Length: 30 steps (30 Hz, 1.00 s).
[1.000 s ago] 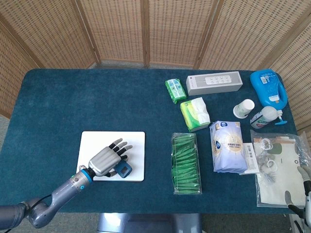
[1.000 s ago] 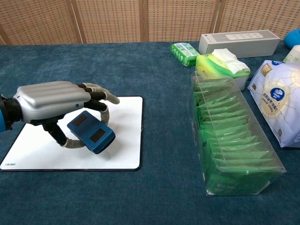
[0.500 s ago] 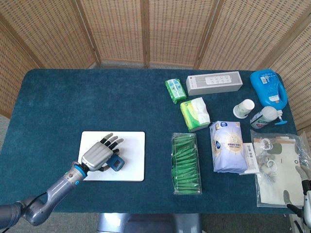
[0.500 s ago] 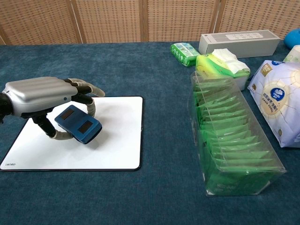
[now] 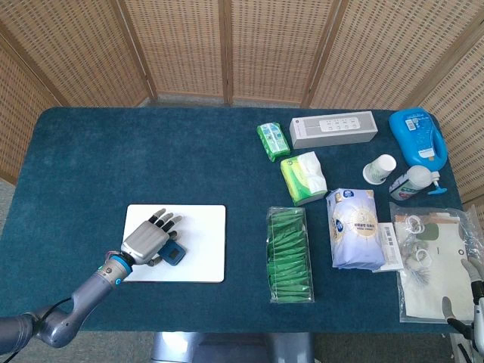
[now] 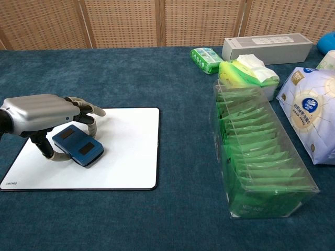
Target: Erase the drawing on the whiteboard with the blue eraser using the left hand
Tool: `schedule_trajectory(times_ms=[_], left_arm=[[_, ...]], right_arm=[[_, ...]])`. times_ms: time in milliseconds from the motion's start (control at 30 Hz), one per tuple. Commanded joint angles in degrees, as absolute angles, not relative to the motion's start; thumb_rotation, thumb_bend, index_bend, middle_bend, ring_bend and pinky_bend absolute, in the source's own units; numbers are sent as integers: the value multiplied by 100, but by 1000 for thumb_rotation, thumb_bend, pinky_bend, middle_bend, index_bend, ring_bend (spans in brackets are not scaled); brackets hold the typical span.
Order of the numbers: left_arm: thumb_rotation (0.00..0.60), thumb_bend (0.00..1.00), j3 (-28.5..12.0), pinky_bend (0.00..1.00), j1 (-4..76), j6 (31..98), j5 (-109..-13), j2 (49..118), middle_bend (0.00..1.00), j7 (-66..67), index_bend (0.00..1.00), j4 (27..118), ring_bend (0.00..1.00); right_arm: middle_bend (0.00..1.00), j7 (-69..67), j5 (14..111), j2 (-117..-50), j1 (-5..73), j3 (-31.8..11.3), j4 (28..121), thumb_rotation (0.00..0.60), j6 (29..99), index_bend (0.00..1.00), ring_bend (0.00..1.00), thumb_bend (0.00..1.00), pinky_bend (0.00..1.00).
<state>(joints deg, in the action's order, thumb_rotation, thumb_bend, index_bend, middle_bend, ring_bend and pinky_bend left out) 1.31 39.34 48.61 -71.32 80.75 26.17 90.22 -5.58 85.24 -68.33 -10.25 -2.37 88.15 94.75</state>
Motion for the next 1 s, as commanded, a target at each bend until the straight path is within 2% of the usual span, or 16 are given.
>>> schedule_trajectory(times_ms=[33,367,600,833,1000], left_arm=[[600,358,119,0,3949,4866,-7081,8063,0,2669,299,9074,0],[600,359,120,0,3937,4961,-7171,8046,0,2598,289,9121,0],[600,358,130,0,3920,5008,-7234,8106,0,2531,429,9076,0],[600,358,110,0,3911,5057,-7260,8171,0,2500,526,9016,0],[600,358,-75,0,3895,5206,-7198,8228,49,2331,615,8771,0]], right_arm=[[117,-564,8528,-6835,-1026,-236,8816,600,9478,109,0,402,71],[117,-573,8539,-6840,-1027,-230,8810,600,9479,109,0,404,71],[118,-593,8541,-6823,-1047,-224,8811,600,9504,109,0,404,71],[118,-617,8548,-6810,-1066,-221,8807,600,9532,110,0,405,72],[118,-631,8562,-6814,-1051,-217,8801,600,9507,111,0,406,71]])
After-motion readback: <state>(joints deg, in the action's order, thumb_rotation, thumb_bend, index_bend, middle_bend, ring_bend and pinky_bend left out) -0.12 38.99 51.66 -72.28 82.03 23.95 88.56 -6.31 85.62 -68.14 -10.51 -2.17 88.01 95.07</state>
